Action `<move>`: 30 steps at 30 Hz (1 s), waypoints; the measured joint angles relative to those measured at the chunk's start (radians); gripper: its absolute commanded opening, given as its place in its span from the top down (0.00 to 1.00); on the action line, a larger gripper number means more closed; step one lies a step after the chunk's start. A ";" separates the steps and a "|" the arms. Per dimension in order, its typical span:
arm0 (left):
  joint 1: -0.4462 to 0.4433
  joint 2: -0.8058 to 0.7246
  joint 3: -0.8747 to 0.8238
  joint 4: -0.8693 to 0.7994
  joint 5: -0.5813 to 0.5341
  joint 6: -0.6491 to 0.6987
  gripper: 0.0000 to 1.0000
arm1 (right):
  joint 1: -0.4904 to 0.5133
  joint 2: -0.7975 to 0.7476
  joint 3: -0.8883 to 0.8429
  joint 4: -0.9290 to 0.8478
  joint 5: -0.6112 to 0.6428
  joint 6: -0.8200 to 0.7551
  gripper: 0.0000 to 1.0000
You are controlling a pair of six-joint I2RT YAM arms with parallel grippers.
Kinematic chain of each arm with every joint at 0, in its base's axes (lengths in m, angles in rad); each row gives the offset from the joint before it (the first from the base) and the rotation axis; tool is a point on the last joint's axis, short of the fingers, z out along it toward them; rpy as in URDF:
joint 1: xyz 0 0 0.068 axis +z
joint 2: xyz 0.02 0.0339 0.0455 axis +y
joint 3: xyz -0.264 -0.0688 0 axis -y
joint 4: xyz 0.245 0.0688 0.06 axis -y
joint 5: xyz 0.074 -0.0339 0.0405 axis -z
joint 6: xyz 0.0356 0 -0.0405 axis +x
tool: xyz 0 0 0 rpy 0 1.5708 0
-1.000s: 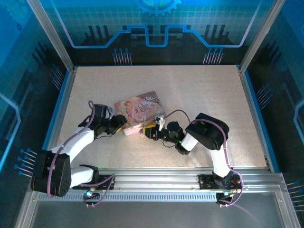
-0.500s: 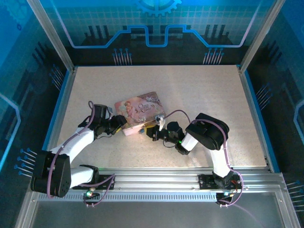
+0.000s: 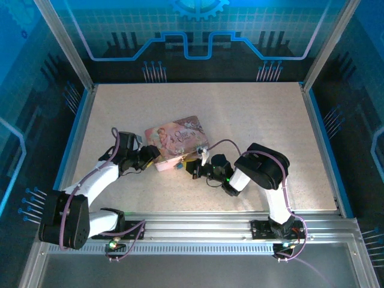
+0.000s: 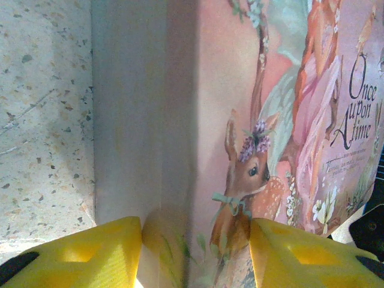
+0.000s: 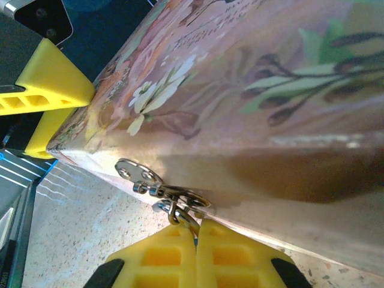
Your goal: Unlock a padlock with a key
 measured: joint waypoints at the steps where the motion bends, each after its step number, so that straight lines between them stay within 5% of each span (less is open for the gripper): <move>1: 0.000 0.000 0.000 0.000 0.000 0.000 0.49 | 0.000 0.000 0.000 0.000 0.000 0.000 0.97; 30: 0.000 -0.013 -0.013 0.005 0.004 0.000 0.49 | -0.013 -0.022 -0.049 0.035 0.014 0.102 0.99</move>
